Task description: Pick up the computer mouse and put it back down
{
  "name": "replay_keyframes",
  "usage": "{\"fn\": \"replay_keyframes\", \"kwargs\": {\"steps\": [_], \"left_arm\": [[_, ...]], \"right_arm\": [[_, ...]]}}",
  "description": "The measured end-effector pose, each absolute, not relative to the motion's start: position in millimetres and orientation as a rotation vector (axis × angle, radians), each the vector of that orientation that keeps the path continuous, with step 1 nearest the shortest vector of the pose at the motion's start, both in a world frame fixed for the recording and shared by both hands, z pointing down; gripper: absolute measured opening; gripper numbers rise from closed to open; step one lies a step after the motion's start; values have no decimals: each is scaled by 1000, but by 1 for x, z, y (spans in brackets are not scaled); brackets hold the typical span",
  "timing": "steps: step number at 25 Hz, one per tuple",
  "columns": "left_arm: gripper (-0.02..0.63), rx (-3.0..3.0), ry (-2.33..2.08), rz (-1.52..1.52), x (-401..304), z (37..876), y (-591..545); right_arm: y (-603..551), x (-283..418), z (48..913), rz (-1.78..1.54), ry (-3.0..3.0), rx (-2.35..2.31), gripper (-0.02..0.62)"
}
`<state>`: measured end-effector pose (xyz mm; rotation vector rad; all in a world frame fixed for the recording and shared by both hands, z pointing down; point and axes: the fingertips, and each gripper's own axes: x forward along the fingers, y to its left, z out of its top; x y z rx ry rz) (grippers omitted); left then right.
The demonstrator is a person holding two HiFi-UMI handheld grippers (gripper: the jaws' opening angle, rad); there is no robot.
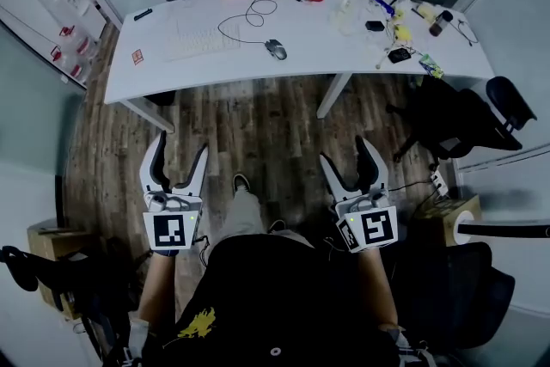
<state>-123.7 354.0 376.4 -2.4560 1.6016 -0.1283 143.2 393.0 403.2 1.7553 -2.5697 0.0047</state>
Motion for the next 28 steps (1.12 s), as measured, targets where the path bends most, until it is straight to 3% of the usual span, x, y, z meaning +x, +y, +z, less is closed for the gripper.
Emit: {"fn": "replay_keyframes", "kwargs": {"steps": [8, 22, 28], "left_arm": [[313, -2513, 1608, -108, -119, 407, 236], [313, -2620, 1463, -24, -161, 384, -78], [313, -2658, 1418, -20, -149, 406, -172]], "right_arm": [[284, 141, 433, 41, -2505, 1728, 318], [-20, 80, 415, 76, -2375, 1787, 321], [-120, 74, 441, 149, -2326, 1730, 351]]}}
